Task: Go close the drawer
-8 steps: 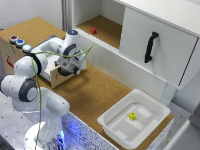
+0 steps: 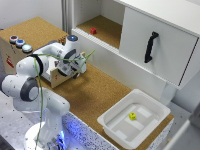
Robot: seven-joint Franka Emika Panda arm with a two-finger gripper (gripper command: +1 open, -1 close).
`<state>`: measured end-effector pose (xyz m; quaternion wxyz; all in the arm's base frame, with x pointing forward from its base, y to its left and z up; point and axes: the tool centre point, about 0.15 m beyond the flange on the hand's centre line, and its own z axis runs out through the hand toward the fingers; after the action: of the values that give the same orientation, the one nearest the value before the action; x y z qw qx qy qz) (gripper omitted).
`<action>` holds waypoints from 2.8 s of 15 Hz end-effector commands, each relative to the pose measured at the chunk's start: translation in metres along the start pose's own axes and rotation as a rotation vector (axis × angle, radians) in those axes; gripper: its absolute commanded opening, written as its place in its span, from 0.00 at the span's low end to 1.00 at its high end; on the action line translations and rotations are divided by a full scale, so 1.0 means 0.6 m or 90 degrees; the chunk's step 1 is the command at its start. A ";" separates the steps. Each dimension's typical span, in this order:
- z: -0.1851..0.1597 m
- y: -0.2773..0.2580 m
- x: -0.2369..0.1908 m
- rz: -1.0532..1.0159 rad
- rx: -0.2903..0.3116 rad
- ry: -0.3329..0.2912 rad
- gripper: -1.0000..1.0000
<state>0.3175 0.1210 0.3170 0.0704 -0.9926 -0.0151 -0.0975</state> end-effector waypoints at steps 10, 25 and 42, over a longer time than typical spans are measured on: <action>0.042 -0.051 0.022 -0.004 0.011 0.011 0.00; 0.131 -0.234 0.019 -0.019 0.083 -0.010 0.00; 0.030 -0.362 0.006 -0.042 0.107 0.111 1.00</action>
<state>0.3217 0.3460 0.3107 0.1495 -0.9785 -0.0892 -0.1104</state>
